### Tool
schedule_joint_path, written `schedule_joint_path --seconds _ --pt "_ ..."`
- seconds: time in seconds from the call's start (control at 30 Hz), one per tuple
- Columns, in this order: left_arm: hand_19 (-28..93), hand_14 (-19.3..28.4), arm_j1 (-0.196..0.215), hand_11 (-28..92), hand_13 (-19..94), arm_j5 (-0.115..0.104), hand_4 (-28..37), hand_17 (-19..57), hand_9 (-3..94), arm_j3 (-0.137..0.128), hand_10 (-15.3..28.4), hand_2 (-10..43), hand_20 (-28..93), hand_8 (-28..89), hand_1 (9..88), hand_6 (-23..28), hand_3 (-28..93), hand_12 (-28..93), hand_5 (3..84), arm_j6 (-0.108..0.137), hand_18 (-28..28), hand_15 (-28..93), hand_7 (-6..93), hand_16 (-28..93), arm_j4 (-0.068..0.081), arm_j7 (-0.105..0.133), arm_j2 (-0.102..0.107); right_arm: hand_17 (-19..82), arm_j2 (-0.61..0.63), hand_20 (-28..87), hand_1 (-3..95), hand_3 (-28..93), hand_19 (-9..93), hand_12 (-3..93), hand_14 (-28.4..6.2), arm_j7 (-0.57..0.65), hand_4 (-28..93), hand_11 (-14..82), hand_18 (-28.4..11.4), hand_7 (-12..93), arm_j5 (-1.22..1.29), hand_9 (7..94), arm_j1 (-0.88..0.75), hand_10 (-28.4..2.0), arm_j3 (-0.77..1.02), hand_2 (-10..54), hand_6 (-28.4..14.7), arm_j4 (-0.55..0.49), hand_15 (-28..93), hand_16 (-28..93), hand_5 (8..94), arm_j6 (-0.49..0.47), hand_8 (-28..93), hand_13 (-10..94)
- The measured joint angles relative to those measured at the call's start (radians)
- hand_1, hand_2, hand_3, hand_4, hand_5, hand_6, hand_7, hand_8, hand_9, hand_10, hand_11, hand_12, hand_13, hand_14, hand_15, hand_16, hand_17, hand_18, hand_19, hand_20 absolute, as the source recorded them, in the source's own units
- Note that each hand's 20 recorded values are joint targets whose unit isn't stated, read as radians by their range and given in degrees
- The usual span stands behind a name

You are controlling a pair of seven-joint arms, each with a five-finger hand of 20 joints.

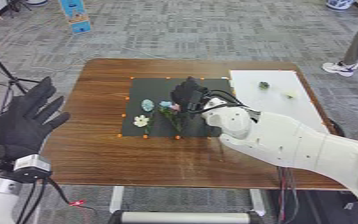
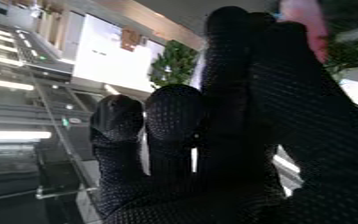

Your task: Arrange flowers

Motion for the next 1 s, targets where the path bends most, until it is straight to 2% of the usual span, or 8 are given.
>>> schedule_joint_path --seconds 0.1,0.2,0.53,0.67,0.87,1.0 --pt "34 12.2 0.000 5 13 0.000 -28.3 -15.6 16.4 0.000 7.6 -8.0 6 -7 24.2 1.8 59 22 21.4 0.000 23.0 4 12.4 8 0.000 -0.001 0.000 32 0.005 61 40.8 78 86 37.9 -6.2 -0.004 -28 26.3 -19.1 35 -0.007 73.0 0.000 -5.6 0.005 -9.5 4.9 -0.008 81 34 61.4 -0.013 -5 62" --pt "34 12.2 0.000 5 13 0.000 -28.3 -15.7 16.4 0.000 7.6 -8.0 6 -7 24.5 1.7 58 22 21.3 0.000 23.0 4 12.5 8 0.000 -0.001 0.000 31 0.011 61 38.2 81 86 32.5 -6.6 -0.003 -28 31.9 -19.3 33 -0.012 68.2 0.000 -6.6 0.006 -9.5 4.9 -0.015 81 33 59.8 -0.022 -15 61" --pt "34 12.4 0.000 5 13 0.000 -28.3 -15.7 16.4 0.000 7.7 -7.8 6 -7 24.7 1.8 58 22 21.4 0.000 23.0 4 12.6 8 0.000 -0.001 -0.001 30 0.014 61 37.6 86 86 26.4 -6.9 0.083 -28 34.8 -19.0 33 -0.032 61.6 0.007 -8.5 0.004 -9.5 4.0 -0.018 82 34 56.7 -0.022 -17 59" --pt "35 12.4 0.000 5 13 0.000 -28.3 -15.7 16.4 0.000 7.7 -7.7 6 -7 24.7 1.7 58 22 21.4 0.001 23.1 5 12.8 8 0.000 -0.002 -0.001 29 0.017 61 37.5 87 86 24.4 -8.0 0.160 -28 33.4 -19.1 31 -0.042 57.3 0.013 -8.9 0.006 -9.5 2.3 -0.020 82 34 52.0 -0.022 -16 56" --pt "35 12.3 0.001 6 13 0.000 -28.3 -15.7 16.4 0.000 7.7 -7.7 6 -7 25.1 1.7 58 22 21.5 0.001 23.2 5 13.1 8 -0.001 -0.002 -0.002 26 0.039 60 33.0 86 84 22.8 -11.2 0.214 -28 25.3 -20.1 23 -0.057 39.1 -0.013 -13.6 0.108 -9.5 -4.0 -0.044 83 28 38.4 -0.063 -11 50" --pt "35 12.4 0.003 6 13 0.000 -28.3 -15.8 16.5 -0.001 7.7 -7.6 6 -7 25.3 1.6 57 22 21.6 0.001 23.2 5 13.3 8 -0.001 -0.002 -0.004 25 0.071 60 33.5 78 84 22.8 -12.2 0.259 -28 20.9 -20.7 16 -0.053 33.4 -0.053 -15.5 0.212 -9.5 -7.7 -0.061 83 26 32.5 -0.058 -8 47"
